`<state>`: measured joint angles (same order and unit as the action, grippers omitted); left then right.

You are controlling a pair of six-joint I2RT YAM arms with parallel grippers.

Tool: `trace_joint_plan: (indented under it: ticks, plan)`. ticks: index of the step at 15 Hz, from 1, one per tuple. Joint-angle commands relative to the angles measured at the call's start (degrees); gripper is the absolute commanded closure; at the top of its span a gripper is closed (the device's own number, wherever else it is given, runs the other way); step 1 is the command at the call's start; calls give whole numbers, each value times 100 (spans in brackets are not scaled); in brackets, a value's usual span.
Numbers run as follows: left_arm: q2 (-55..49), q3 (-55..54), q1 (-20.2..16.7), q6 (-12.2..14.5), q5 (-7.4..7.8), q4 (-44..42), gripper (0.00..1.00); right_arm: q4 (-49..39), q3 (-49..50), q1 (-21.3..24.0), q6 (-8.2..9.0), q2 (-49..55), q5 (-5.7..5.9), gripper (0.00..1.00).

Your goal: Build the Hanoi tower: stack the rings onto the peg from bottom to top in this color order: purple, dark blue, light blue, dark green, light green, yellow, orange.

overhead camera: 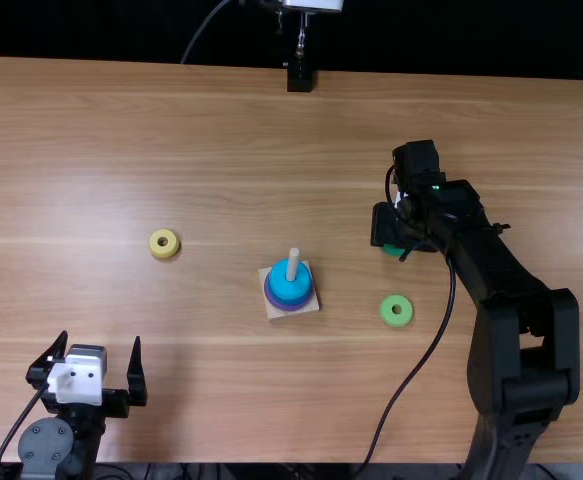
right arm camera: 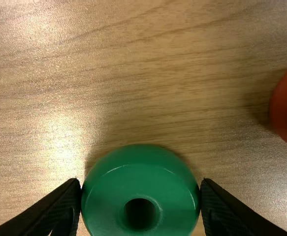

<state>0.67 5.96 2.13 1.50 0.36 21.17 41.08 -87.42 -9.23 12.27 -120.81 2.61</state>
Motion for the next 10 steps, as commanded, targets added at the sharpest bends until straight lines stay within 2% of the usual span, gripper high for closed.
trace_joint_plan:
  ticks: [1, 5, 7, 10]
  plan:
    - [-67, -596, -37, 72, 6, 457, 0, -31, -100, -26, 17, -65, 34, 100]
    - [-67, -596, -37, 72, 6, 457, 0, 117, -373, -210, -4, 207, 45, 100]
    - [-67, -596, -37, 72, 6, 457, 0, 686, -575, -263, -25, 374, 55, 100]
    - [-67, -596, -37, 72, 6, 457, 0, 1678, -1067, -518, -352, 603, 55, 100]
